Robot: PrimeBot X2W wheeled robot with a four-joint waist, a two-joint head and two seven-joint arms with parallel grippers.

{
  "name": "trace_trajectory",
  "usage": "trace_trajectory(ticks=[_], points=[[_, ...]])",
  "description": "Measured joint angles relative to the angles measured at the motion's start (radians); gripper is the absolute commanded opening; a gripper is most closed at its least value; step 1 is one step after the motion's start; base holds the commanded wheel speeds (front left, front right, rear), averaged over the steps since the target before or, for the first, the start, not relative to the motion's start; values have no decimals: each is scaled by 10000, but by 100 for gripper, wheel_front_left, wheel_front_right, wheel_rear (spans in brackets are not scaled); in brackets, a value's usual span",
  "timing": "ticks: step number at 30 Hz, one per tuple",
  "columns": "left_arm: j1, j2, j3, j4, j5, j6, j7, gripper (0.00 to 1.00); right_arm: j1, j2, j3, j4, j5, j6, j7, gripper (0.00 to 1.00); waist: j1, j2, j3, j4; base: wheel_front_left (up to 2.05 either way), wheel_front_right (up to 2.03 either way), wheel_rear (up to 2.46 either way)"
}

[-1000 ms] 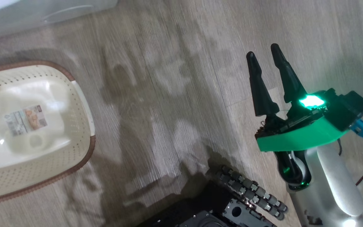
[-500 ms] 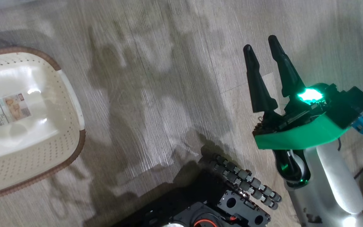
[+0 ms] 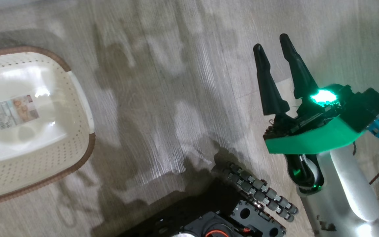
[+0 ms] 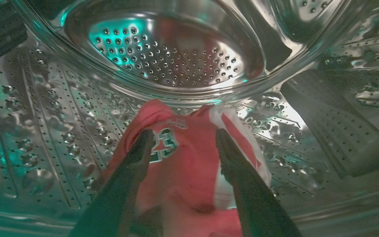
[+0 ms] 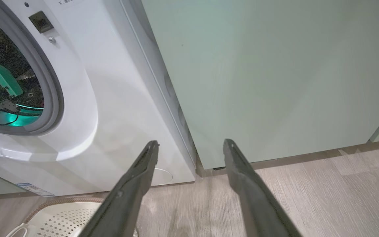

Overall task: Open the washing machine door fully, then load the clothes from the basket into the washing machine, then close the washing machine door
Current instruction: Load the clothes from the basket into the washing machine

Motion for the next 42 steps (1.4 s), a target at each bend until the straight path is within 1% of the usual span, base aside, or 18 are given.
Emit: trace_trajectory(ticks=[2,6,10,14,22,27,30,32,33,34,35,39,42], points=[[8,-84,-50,-21,-132,-84,59,100,0,0,-13,13,-8,0,0,100,0,0,-64,99,0,0,0],[244,-320,-6,-414,-407,-69,-157,100,0,0,-100,59,-132,0,0,100,0,0,-270,328,0,0,0],[1271,-715,12,-1206,-556,178,-744,100,12,-2,-301,136,-368,0,0,100,0,0,-606,591,0,0,0],[2753,-1166,-40,-2197,-623,539,-1250,100,77,-2,-539,274,-679,0,0,100,0,0,-1032,918,0,0,0],[5566,-2000,-46,-4794,-957,1484,-2094,100,483,-6,-918,437,-1289,0,0,100,-1,1,-1918,1701,0,0,0],[7334,-2466,25,-6475,-949,2127,-2456,100,662,-6,-1093,552,-1599,0,0,100,-1,1,-2489,2154,0,0,0],[8379,-2686,144,-7162,-951,2336,-2585,100,854,-6,-1231,642,-1758,0,0,100,-1,1,-2838,2401,0,0,0],[8694,-2763,199,-7317,-978,2397,-2594,100,902,-8,-1271,685,-1835,0,0,100,-1,1,-2956,2480,0,0,0],[9291,-2953,385,-7612,-1024,2514,-2608,100,988,-8,-1337,738,-1964,0,0,100,-1,1,-3202,2630,0,0,0],[9291,-2953,385,-7612,-1024,2514,-2608,100,988,-8,-1337,738,-1964,0,0,100,-1,1,-3202,2630,0,0,0],[9578,-3039,506,-7739,-1026,2571,-2610,100,1037,-8,-1373,754,-2025,0,0,100,-1,1,-3327,2702,0,0,0],[10615,-3396,988,-8272,-894,2546,-2683,100,1104,-10,-1544,872,-2155,0,10,100,-1,1,-3837,2953,0,0,0],[11381,-3726,1323,-8612,-587,2240,-2685,100,1200,-10,-1615,880,-2255,0,109,100,-1,1,-4195,3093,0,0,0]])
